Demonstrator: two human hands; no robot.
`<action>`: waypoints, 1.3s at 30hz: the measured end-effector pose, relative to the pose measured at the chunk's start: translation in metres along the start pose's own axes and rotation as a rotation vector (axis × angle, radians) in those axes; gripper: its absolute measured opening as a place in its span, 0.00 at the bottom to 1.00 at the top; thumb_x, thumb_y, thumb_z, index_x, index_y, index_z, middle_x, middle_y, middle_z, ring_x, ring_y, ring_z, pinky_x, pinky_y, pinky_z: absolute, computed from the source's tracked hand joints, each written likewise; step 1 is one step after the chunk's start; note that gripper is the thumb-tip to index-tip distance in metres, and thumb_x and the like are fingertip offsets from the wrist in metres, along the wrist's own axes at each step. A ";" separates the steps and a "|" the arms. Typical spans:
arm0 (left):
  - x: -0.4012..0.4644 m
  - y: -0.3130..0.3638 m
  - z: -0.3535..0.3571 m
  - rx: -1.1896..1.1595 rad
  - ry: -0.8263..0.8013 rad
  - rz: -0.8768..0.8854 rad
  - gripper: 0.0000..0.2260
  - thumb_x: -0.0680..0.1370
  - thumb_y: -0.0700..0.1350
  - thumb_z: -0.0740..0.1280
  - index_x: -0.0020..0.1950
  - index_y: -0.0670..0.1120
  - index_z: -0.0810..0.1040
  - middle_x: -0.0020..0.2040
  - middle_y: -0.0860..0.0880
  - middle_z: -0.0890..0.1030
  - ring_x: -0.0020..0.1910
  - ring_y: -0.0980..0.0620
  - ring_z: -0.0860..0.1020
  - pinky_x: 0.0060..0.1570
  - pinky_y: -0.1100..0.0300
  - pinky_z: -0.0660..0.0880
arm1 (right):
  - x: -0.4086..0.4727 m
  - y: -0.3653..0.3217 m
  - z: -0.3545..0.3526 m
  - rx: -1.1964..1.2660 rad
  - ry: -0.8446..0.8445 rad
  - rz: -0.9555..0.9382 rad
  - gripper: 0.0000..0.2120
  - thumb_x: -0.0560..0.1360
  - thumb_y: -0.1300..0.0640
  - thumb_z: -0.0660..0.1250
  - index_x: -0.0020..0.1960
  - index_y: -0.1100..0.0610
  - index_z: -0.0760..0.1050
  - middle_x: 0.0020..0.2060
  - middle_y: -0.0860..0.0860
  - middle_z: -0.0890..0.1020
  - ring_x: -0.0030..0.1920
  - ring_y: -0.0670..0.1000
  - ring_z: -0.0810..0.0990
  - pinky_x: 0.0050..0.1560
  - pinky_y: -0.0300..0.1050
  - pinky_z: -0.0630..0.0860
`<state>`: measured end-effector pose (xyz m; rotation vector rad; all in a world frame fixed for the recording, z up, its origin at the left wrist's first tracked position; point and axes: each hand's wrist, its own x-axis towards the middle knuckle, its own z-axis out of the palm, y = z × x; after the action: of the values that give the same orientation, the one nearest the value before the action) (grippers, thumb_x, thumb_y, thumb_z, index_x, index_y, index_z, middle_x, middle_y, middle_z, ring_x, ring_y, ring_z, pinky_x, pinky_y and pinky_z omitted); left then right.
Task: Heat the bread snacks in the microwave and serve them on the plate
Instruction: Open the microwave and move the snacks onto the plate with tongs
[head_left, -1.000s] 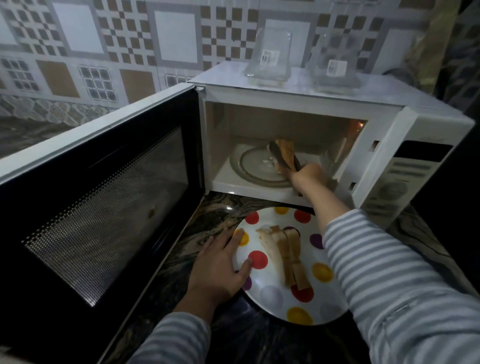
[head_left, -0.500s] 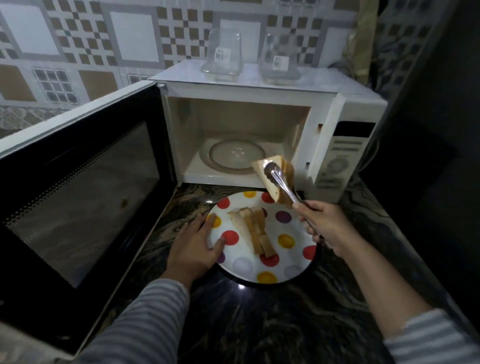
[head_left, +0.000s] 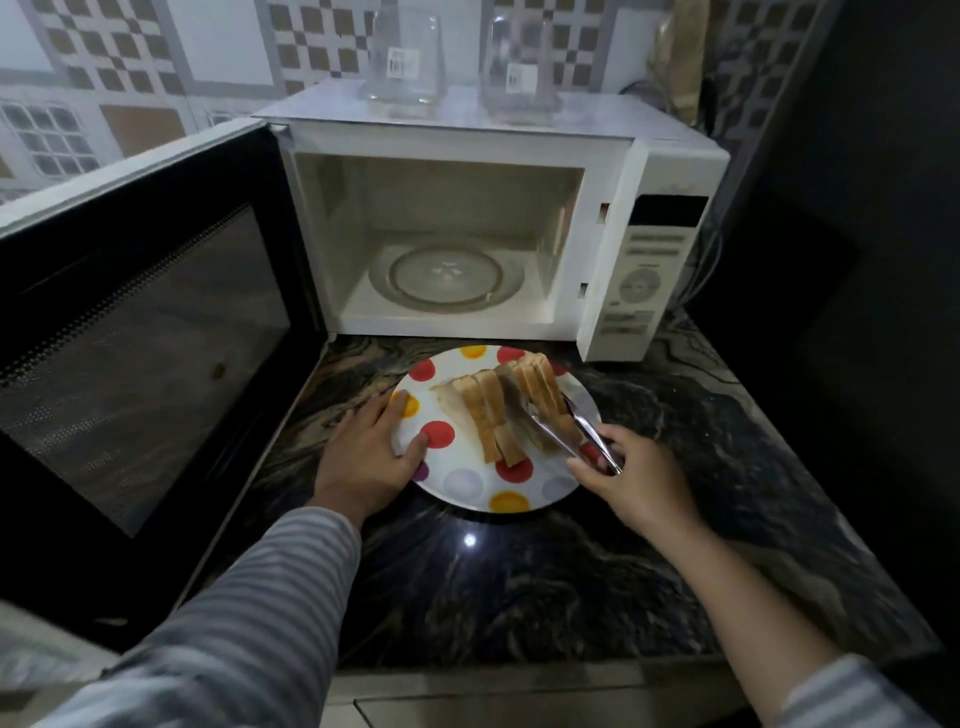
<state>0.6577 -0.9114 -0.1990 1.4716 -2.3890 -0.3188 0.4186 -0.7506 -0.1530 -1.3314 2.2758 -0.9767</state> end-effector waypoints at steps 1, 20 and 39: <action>0.000 0.000 0.000 -0.006 -0.001 0.002 0.43 0.66 0.70 0.43 0.77 0.51 0.58 0.77 0.50 0.61 0.75 0.50 0.59 0.74 0.54 0.51 | -0.001 0.000 0.001 -0.018 0.010 -0.007 0.20 0.69 0.50 0.75 0.60 0.50 0.78 0.40 0.42 0.81 0.42 0.45 0.81 0.44 0.40 0.75; -0.013 0.012 -0.026 -0.213 0.053 0.068 0.41 0.73 0.70 0.58 0.78 0.47 0.53 0.79 0.50 0.55 0.78 0.54 0.49 0.75 0.48 0.41 | -0.022 -0.029 -0.058 0.030 0.068 -0.114 0.20 0.67 0.49 0.76 0.57 0.48 0.78 0.39 0.45 0.82 0.40 0.46 0.82 0.43 0.53 0.81; -0.056 0.038 -0.080 0.020 0.078 0.327 0.15 0.74 0.55 0.68 0.58 0.51 0.79 0.55 0.50 0.82 0.56 0.49 0.77 0.53 0.60 0.68 | -0.020 -0.130 -0.009 -0.599 -0.315 -0.424 0.14 0.71 0.46 0.70 0.55 0.46 0.77 0.55 0.47 0.79 0.54 0.51 0.77 0.45 0.44 0.72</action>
<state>0.6799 -0.8456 -0.1205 1.0539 -2.5203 -0.1562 0.5060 -0.7727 -0.0564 -2.0967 2.1520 -0.1362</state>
